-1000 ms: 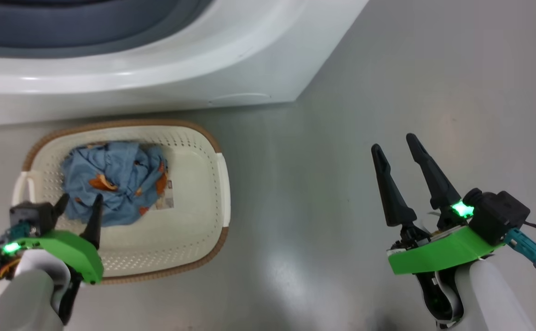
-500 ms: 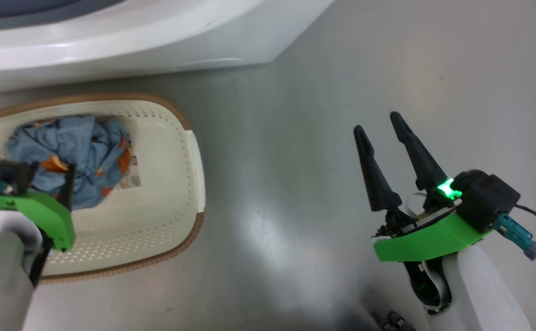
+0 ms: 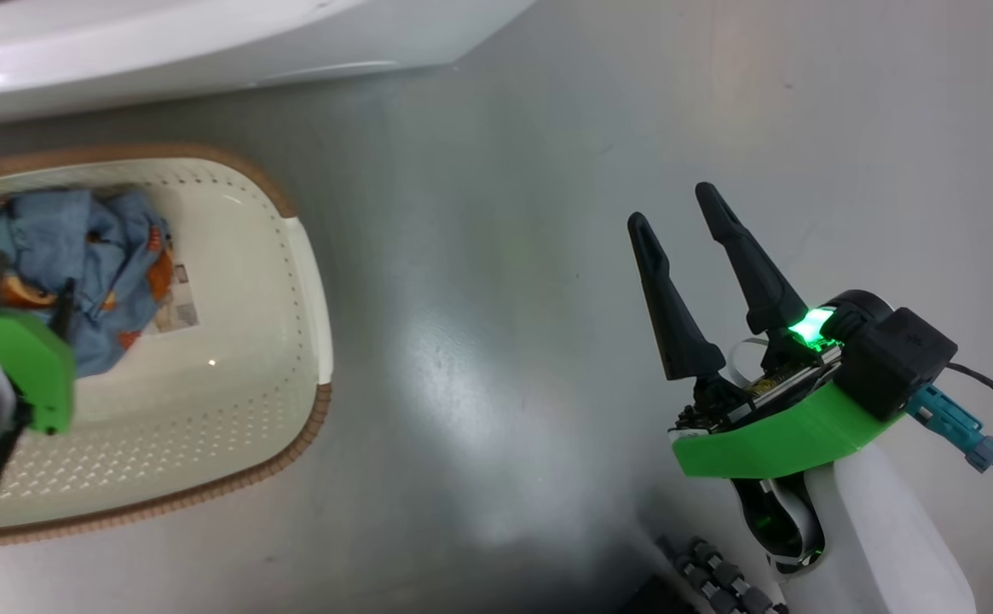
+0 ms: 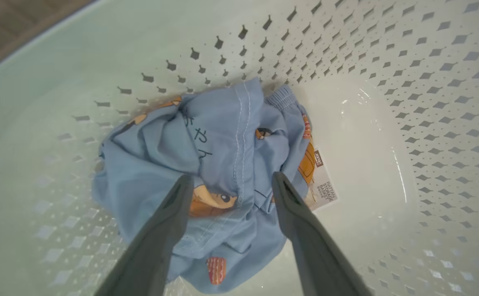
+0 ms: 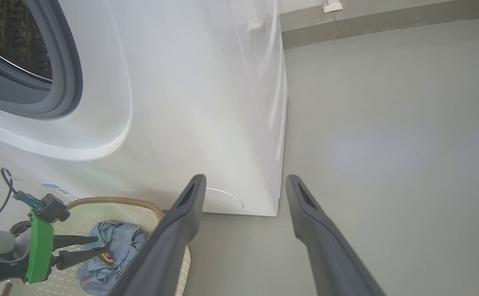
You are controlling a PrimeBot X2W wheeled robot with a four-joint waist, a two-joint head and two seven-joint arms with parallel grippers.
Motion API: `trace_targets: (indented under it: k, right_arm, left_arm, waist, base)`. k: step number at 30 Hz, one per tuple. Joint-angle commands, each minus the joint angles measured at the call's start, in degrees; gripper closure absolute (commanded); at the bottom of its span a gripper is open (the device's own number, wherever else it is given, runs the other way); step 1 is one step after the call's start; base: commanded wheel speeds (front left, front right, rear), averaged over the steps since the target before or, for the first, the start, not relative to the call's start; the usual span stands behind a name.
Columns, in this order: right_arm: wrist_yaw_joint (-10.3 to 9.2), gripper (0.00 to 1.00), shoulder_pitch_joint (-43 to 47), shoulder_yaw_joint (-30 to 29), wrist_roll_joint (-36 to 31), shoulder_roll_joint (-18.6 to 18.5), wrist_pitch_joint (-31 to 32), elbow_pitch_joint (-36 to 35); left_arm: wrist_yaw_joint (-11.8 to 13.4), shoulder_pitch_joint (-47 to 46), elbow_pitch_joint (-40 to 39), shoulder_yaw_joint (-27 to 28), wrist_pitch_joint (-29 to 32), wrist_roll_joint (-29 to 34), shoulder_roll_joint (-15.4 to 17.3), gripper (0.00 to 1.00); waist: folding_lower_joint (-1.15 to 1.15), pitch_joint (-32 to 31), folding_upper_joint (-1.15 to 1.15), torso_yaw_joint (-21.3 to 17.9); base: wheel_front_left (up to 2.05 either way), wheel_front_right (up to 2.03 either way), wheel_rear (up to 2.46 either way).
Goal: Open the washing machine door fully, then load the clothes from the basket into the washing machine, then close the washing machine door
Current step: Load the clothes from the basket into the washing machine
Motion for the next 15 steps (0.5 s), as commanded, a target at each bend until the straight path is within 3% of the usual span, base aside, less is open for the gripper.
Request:
trace_targets:
  k: [1, 15]
  right_arm:
    - [0.09, 0.00, 0.7, 1.5, 0.8, 0.4, -0.3, -1.6]
    - [0.09, 0.00, -0.6, 3.6, 2.0, 0.5, -0.3, -2.7]
  left_arm:
    - [-0.2, -0.7, 0.7, 0.6, 0.4, -0.6, 3.4, 0.00]
    - [-0.2, -4.5, 3.7, -4.4, 2.0, -0.4, 6.1, 0.00]
  waist:
    - [0.00, 1.0, 0.00, -0.9]
    - [0.00, 3.5, 0.00, -2.7]
  base:
    - [0.00, 0.00, 0.00]
    - [0.00, 0.00, 0.00]
